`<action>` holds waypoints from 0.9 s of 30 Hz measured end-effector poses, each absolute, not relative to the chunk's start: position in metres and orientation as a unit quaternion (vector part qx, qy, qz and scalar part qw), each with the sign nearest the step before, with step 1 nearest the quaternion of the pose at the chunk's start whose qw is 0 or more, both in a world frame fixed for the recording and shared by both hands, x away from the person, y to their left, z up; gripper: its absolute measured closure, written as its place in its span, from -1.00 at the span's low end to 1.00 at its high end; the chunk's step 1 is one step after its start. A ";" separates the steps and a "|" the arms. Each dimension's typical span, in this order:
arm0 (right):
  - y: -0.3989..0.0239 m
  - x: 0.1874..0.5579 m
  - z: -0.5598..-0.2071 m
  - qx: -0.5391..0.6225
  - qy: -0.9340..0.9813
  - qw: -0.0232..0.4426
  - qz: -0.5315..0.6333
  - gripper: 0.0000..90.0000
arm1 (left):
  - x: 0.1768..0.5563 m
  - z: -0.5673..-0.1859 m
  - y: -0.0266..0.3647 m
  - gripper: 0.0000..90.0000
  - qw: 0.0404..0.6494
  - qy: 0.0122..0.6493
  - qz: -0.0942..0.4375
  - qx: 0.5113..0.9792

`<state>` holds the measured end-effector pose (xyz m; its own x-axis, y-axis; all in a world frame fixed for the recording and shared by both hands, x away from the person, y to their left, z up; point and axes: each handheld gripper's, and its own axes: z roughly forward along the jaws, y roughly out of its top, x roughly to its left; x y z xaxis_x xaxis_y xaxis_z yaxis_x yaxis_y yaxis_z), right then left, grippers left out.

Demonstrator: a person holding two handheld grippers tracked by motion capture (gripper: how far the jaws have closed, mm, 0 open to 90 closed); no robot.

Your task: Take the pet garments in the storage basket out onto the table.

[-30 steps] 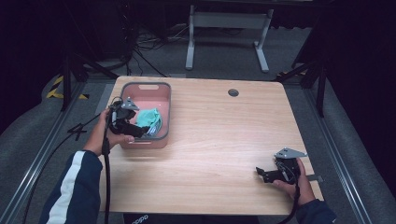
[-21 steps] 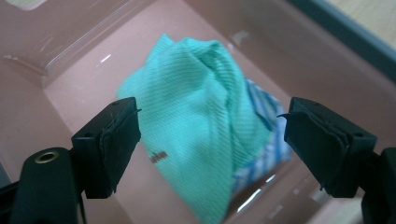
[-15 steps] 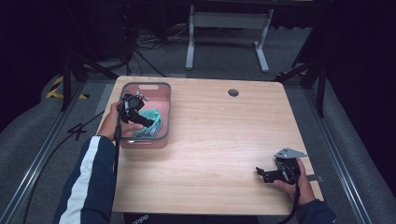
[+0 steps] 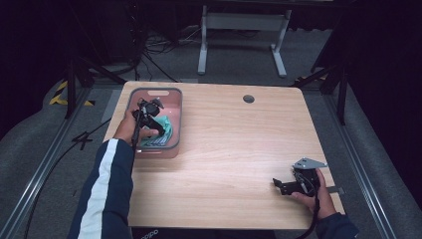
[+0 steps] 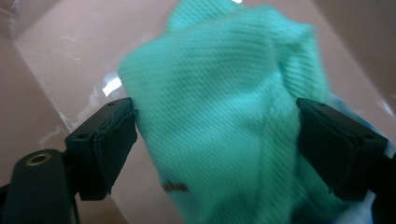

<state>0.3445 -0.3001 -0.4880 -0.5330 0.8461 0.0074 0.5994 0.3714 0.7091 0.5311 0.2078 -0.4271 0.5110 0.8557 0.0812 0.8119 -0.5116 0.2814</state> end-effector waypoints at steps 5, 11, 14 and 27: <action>-0.300 0.345 -0.488 0.447 0.808 0.182 0.338 -0.99 | 0.540 -0.436 0.207 -0.75 0.096 0.499 0.089 0.857; -0.300 0.344 -0.488 0.447 0.808 0.182 0.338 -0.99 | 0.544 -0.442 0.217 -0.79 0.115 0.536 0.038 0.836; -0.300 0.344 -0.488 0.447 0.808 0.182 0.338 -0.99 | 0.544 -0.441 0.217 -0.63 0.118 0.530 0.033 0.839; -0.300 0.344 -0.488 0.447 0.808 0.181 0.339 -0.99 | 0.542 -0.434 0.206 0.11 0.107 0.493 0.030 0.863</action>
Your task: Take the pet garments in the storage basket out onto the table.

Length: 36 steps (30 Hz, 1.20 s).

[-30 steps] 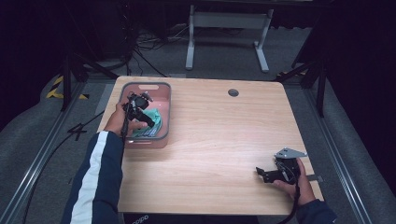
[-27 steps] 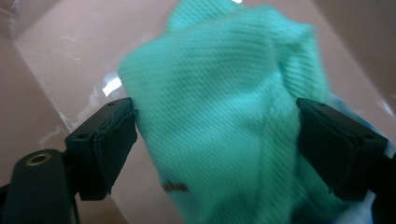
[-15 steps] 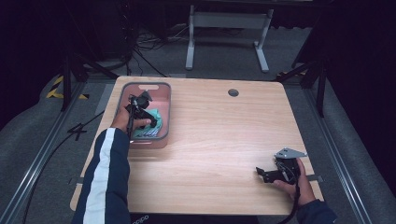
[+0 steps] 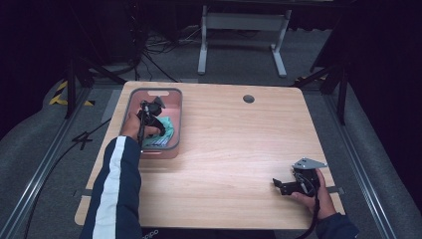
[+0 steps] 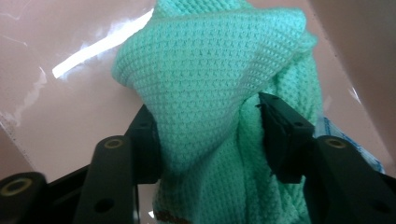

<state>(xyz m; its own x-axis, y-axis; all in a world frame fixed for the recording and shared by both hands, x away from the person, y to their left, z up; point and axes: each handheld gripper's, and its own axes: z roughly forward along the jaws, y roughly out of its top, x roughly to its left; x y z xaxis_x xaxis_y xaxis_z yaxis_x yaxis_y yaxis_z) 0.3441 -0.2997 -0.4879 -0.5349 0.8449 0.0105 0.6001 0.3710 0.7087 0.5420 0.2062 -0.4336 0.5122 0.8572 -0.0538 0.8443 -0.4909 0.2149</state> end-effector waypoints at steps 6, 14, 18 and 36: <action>-0.300 0.344 -0.488 0.447 0.808 0.181 0.338 -0.98 | 0.541 -0.432 0.203 0.37 0.109 0.481 0.035 0.869; -0.300 0.344 -0.488 0.447 0.808 0.181 0.339 -0.98 | 0.534 -0.417 0.204 0.54 0.143 0.474 0.076 0.865; -0.300 0.343 -0.488 0.448 0.807 0.182 0.339 -0.98 | 0.529 -0.402 0.205 0.55 0.169 0.476 0.097 0.857; -0.300 0.339 -0.488 0.450 0.806 0.185 0.337 -0.98 | 0.495 -0.333 0.211 0.55 0.278 0.446 0.155 0.837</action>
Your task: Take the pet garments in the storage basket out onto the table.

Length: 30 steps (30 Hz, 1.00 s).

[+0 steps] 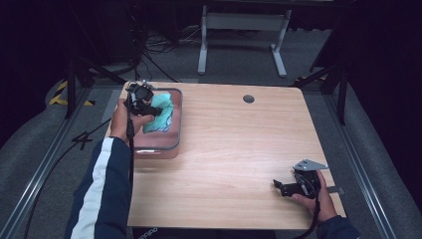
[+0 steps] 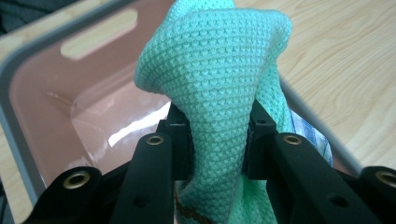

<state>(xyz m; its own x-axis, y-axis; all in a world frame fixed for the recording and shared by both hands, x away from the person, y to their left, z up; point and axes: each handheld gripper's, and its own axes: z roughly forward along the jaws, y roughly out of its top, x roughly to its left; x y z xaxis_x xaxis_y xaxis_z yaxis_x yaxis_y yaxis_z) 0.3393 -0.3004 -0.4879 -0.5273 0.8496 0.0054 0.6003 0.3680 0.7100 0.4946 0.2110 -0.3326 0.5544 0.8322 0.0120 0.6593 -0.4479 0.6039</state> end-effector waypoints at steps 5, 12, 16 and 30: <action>-0.300 0.339 -0.488 0.450 0.806 0.185 0.337 -0.98 | 0.483 -0.319 0.203 0.56 0.297 0.424 0.165 0.840; -0.300 0.339 -0.488 0.450 0.806 0.185 0.337 -0.98 | 0.469 -0.304 0.187 0.56 0.325 0.397 0.167 0.842; -0.300 0.339 -0.488 0.450 0.806 0.185 0.337 -0.98 | 0.460 -0.295 0.171 0.56 0.346 0.368 0.161 0.848; -0.300 0.339 -0.488 0.451 0.805 0.184 0.337 -0.98 | 0.439 -0.316 0.077 0.56 0.359 0.271 0.108 0.887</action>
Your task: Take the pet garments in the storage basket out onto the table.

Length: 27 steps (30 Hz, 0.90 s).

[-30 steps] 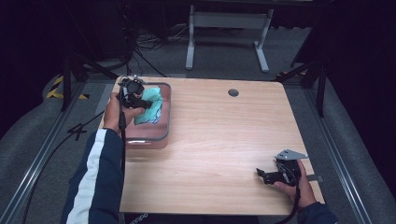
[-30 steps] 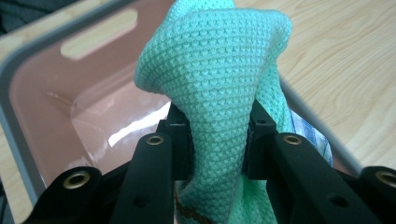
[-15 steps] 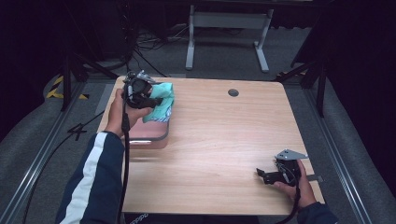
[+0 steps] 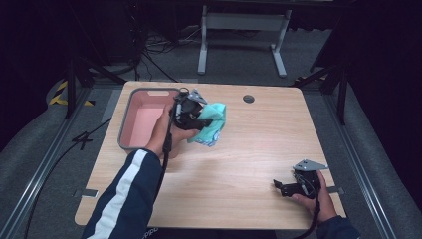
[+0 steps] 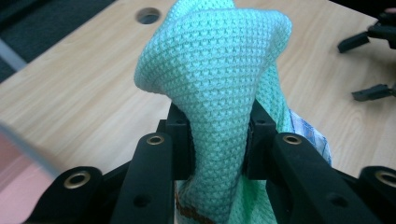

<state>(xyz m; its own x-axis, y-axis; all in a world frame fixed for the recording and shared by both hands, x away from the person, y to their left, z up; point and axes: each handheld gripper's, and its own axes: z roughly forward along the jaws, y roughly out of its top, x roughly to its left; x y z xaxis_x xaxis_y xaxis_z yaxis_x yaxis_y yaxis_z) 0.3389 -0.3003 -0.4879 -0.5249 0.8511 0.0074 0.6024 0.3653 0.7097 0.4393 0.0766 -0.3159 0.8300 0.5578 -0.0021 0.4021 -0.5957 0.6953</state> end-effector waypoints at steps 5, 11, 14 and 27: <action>-0.300 0.339 -0.488 0.451 0.805 0.184 0.337 -0.98 | 0.435 -0.328 0.055 0.56 0.362 0.250 0.085 0.894; -0.300 0.339 -0.488 0.451 0.805 0.184 0.337 -0.98 | 0.431 -0.361 0.033 0.56 0.356 0.243 0.047 0.901; -0.300 0.339 -0.488 0.451 0.805 0.184 0.337 -0.98 | 0.431 -0.379 0.027 0.56 0.353 0.251 0.027 0.901; -0.300 0.339 -0.488 0.451 0.805 0.184 0.337 -0.98 | 0.443 -0.424 0.026 0.52 0.325 0.299 0.001 0.897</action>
<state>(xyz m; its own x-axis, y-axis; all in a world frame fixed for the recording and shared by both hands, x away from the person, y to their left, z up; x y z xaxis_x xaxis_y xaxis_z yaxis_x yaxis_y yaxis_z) 0.3389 -0.3004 -0.4879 -0.5247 0.8512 0.0077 0.6027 0.3651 0.7096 0.4432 0.0257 -0.4241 0.8213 0.5372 -0.1920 0.5354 -0.6097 0.5844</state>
